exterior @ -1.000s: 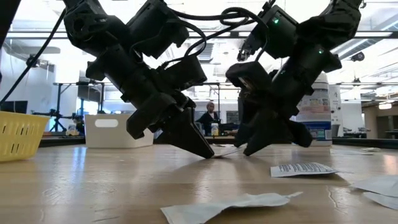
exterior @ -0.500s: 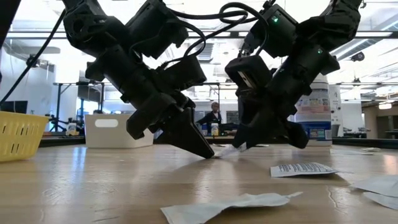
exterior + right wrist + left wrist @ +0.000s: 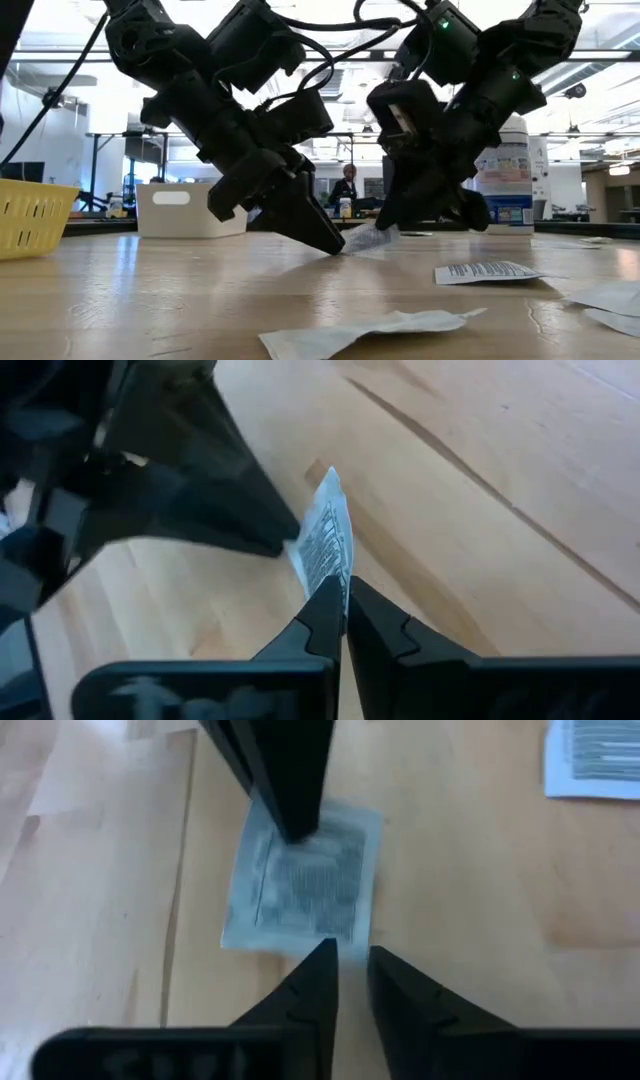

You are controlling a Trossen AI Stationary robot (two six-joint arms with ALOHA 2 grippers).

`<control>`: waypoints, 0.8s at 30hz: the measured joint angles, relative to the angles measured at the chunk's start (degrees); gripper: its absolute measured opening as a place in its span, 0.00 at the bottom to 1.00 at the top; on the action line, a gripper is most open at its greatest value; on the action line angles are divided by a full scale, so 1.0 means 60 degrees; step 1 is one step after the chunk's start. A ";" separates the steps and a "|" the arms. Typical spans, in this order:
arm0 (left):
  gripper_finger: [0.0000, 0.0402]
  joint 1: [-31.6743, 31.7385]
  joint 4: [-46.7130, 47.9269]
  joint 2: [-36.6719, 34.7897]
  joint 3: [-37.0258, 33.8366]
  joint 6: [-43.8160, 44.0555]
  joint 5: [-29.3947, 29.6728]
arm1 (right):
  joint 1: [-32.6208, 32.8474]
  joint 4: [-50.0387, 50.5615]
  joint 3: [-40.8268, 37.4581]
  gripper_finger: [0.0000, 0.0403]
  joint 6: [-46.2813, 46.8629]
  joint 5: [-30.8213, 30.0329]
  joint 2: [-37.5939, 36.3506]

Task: Pick & Place First Aid Supplies
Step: Put the towelette pack into the black bin

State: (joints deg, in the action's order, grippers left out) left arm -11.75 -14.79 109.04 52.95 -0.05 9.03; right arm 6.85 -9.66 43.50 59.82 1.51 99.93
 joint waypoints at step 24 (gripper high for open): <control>0.25 -0.0070 0.1596 -0.0711 0.0010 0.0600 -0.0440 | 0.1761 0.6953 -0.0002 0.02 0.0343 0.0333 -0.5451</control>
State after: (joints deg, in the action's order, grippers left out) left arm -12.17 -5.21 104.77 53.01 3.55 6.39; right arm 17.42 32.06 43.49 61.87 3.51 67.22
